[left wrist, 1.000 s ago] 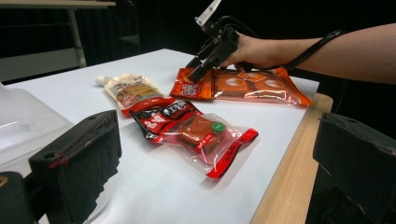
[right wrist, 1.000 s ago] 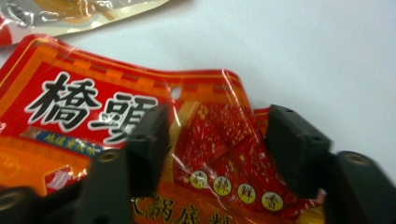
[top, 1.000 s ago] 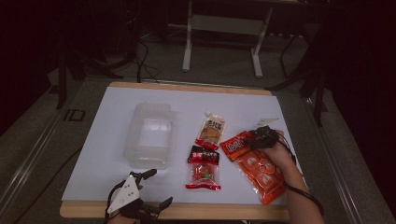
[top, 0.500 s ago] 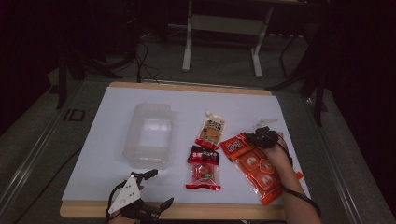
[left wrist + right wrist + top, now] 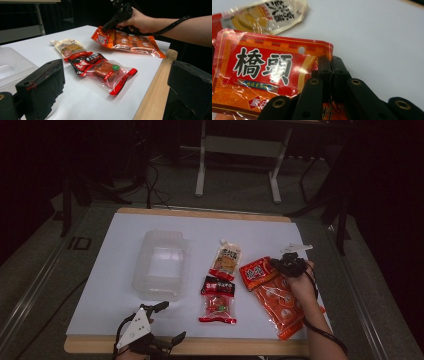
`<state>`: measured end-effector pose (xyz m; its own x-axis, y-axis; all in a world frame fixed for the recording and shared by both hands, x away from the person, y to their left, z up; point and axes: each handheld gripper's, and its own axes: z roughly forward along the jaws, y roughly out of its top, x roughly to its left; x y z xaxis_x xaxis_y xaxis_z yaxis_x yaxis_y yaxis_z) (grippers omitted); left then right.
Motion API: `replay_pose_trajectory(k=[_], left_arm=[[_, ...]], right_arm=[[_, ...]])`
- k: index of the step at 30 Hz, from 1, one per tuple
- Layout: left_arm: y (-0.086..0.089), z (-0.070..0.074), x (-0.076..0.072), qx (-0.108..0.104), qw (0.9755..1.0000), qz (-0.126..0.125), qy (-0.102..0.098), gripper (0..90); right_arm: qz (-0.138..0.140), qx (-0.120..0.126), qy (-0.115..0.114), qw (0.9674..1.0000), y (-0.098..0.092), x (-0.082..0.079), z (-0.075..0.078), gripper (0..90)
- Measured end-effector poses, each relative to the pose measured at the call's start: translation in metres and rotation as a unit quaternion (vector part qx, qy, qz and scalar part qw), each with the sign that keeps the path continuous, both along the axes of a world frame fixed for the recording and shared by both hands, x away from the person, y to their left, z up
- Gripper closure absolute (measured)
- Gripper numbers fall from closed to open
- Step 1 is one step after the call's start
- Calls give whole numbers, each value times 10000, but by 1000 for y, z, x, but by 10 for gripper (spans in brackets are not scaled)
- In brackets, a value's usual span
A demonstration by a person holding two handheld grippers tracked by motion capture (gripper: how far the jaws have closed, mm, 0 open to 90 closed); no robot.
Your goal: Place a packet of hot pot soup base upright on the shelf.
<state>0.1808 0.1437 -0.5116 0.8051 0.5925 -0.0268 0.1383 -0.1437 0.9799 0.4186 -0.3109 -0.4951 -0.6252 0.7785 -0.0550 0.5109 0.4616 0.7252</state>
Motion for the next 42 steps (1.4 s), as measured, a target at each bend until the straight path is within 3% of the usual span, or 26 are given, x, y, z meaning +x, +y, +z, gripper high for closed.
replay_pose_trajectory(k=[5, 17, 21, 23, 29, 32, 35, 37, 42], left_arm=[[-1, 0, 0, 5, 10000, -3, -12, 16], [-8, -2, 0, -4, 10000, -80, 55, 16], [-14, 0, 0, 39, 10000, -46, -72, 21], [-18, 3, 2, 17, 10000, -40, -19, 21], [-31, 10, 5, 134, 9998, 32, -121, 49], [-45, 15, 12, 216, 9995, -55, 214, 42], [-58, 16, 18, 67, 9981, -284, 542, 41], [-66, 17, 20, 69, 9974, -378, 609, 42], [-88, 17, 25, 152, 9962, -680, 514, 42]], right_arm=[[-24, -11, -181, 9998, -1, -8, 12, 885], [-69, 241, -582, 9980, -14, -32, 43, 884], [-69, 373, -701, 9968, -19, -40, 52, 884], [-69, 431, -770, 9961, -22, -45, 58, 884], [-80, 460, -970, 9942, -27, -59, 70, 883], [-119, 549, -1146, 9918, -34, -70, 79, 883], [-138, 627, -1235, 9903, -41, -77, 84, 883], [-157, 693, -1280, 9892, -45, -82, 88, 883], [-216, 912, -1415, 9855, -58, -94, 91, 882]])
